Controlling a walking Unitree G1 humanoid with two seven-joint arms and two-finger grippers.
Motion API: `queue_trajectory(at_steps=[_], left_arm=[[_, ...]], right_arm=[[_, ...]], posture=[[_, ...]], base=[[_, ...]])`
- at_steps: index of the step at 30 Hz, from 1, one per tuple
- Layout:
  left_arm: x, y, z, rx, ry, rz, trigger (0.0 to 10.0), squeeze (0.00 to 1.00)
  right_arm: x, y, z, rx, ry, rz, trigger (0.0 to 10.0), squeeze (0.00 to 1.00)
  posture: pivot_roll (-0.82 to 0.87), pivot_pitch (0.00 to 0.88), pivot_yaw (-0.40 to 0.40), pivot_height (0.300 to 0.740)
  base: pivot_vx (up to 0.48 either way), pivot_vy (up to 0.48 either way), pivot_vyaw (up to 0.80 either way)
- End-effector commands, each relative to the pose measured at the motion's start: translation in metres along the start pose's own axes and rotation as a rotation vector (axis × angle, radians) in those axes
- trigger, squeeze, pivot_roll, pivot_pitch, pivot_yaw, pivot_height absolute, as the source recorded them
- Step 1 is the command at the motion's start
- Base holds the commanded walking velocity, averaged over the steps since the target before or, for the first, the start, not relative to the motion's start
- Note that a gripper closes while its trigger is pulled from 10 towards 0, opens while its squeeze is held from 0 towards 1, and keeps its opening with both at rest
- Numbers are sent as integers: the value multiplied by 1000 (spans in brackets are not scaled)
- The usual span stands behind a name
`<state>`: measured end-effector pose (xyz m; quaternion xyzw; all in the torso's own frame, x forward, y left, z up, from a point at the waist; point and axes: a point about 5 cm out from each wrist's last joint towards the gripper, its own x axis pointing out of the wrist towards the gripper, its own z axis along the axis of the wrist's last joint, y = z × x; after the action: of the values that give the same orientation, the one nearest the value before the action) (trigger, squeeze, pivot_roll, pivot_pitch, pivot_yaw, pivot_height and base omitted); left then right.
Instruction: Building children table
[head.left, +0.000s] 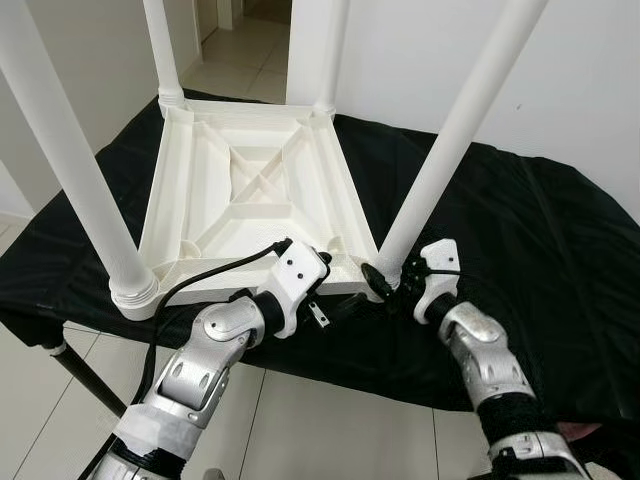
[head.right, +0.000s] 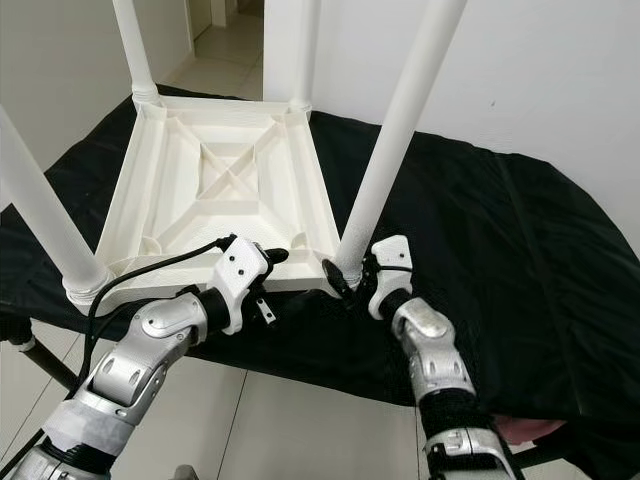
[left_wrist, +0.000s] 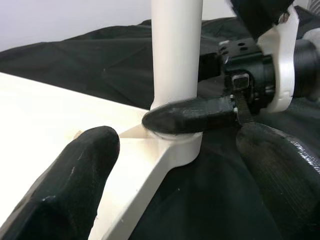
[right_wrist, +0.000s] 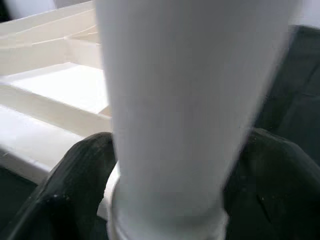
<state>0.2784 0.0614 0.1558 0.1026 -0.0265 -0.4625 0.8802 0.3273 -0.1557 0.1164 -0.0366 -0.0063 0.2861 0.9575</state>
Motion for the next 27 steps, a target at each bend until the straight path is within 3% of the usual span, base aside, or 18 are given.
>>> queue_trajectory(at_steps=[1,7,8,10,11,22,23,24,25,27], left_arm=[[3,0,-1,0,6,-15,10000,0],[3,1,1,9,3,-11,10000,0],[4,2,1,10,1,-8,10000,0],[4,2,1,10,1,-8,10000,0],[4,2,2,12,-1,-6,10000,0],[2,1,0,10,1,-2,10000,0],[2,1,0,10,2,-3,10000,0],[2,1,0,10,2,-3,10000,0],[2,1,0,10,1,-6,10000,0],[2,0,0,9,2,-9,10000,0]], right_arm=[[3,-1,-4,-18,33,49,10000,0],[14,-1,-4,-54,71,102,10000,0],[18,0,-5,-52,94,130,5451,0],[18,0,-5,-52,94,130,5451,0],[20,1,-7,-52,114,158,0,0],[12,-2,-22,-38,164,217,0,0],[11,-2,-23,-34,164,215,2196,0],[11,-2,-23,-34,164,215,2196,0],[9,-4,-24,-23,158,189,10000,0],[7,-5,-24,1,143,148,10000,0]], posture=[[-19,0,-69,740],[-4,0,-76,740],[0,0,-78,740],[0,0,-78,740],[8,0,-81,740],[7,0,-82,740],[7,0,-82,740],[7,0,-82,740],[1,0,-80,740],[-3,0,-78,740]], base=[[0,0,0],[0,0,0],[0,0,0],[0,0,0],[0,0,0],[0,0,0],[0,0,0],[0,0,0],[0,0,0],[0,0,0]])
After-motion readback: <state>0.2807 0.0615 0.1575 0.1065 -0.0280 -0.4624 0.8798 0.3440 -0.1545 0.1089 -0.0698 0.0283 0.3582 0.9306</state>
